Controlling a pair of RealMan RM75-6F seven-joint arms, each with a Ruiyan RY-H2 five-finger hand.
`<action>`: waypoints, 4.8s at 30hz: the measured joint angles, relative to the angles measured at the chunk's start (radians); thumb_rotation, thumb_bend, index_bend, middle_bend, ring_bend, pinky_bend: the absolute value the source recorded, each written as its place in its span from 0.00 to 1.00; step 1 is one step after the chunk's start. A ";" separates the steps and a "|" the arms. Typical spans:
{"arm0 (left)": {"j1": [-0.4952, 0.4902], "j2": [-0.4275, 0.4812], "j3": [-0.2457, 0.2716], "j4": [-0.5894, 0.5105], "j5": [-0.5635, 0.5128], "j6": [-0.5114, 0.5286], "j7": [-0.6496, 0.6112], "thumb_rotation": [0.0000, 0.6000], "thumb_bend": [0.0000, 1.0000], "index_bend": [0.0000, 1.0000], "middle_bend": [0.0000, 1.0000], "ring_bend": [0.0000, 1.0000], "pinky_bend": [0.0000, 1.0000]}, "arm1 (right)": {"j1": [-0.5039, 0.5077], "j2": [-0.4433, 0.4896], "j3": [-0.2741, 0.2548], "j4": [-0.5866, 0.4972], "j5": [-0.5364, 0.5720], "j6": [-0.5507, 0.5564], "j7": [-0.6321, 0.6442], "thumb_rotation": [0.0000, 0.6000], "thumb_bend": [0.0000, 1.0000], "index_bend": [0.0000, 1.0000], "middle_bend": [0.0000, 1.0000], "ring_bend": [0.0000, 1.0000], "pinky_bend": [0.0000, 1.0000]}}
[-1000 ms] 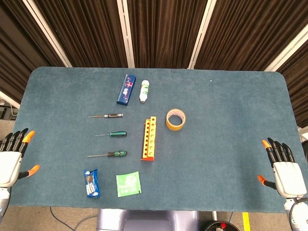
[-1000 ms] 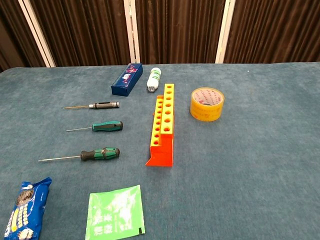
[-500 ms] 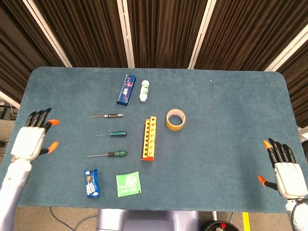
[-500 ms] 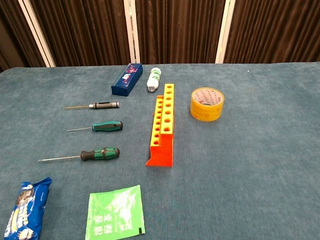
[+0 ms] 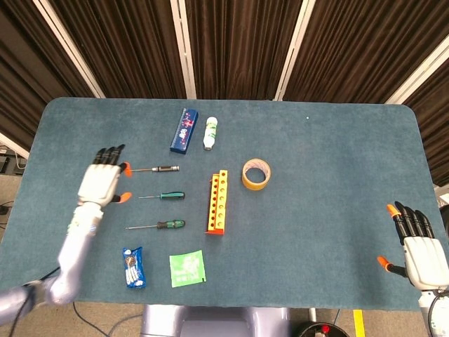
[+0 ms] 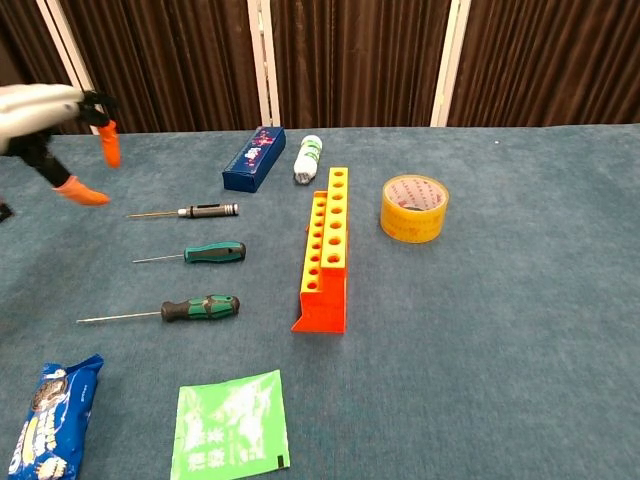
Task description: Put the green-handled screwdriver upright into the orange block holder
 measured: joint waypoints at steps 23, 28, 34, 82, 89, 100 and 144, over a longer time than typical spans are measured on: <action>-0.190 -0.262 0.003 0.234 -0.249 -0.041 0.096 1.00 0.16 0.42 0.00 0.00 0.00 | 0.000 0.016 -0.001 -0.010 0.002 -0.010 0.049 1.00 0.06 0.00 0.00 0.00 0.00; -0.215 -0.302 0.007 0.272 -0.258 -0.053 0.086 1.00 0.20 0.43 0.00 0.00 0.00 | 0.000 0.017 -0.001 -0.011 0.002 -0.011 0.055 1.00 0.07 0.00 0.00 0.00 0.00; -0.237 -0.333 0.013 0.310 -0.262 -0.064 0.081 1.00 0.21 0.45 0.00 0.00 0.00 | 0.000 0.019 -0.002 -0.012 0.001 -0.012 0.064 1.00 0.06 0.00 0.00 0.00 0.00; -0.177 -0.266 -0.228 -0.039 -0.184 -0.072 -0.475 1.00 0.38 0.58 0.00 0.00 0.00 | 0.001 0.016 0.001 -0.016 0.005 -0.013 0.065 1.00 0.07 0.00 0.00 0.00 0.00; -0.154 -0.211 -0.312 -0.130 -0.184 -0.128 -0.649 1.00 0.32 0.60 0.01 0.00 0.00 | 0.000 0.014 0.002 -0.016 0.006 -0.012 0.064 1.00 0.07 0.00 0.00 0.00 0.00; -0.146 -0.243 -0.299 -0.099 0.029 -0.157 -0.864 1.00 0.32 0.62 0.02 0.00 0.00 | 0.001 0.013 0.004 -0.015 0.007 -0.013 0.071 1.00 0.06 0.00 0.00 0.00 0.00; -0.178 -0.360 -0.154 0.157 0.283 -0.144 -1.195 1.00 0.30 0.64 0.05 0.00 0.00 | 0.003 0.014 0.006 -0.021 0.021 -0.023 0.079 1.00 0.06 0.00 0.00 0.00 0.00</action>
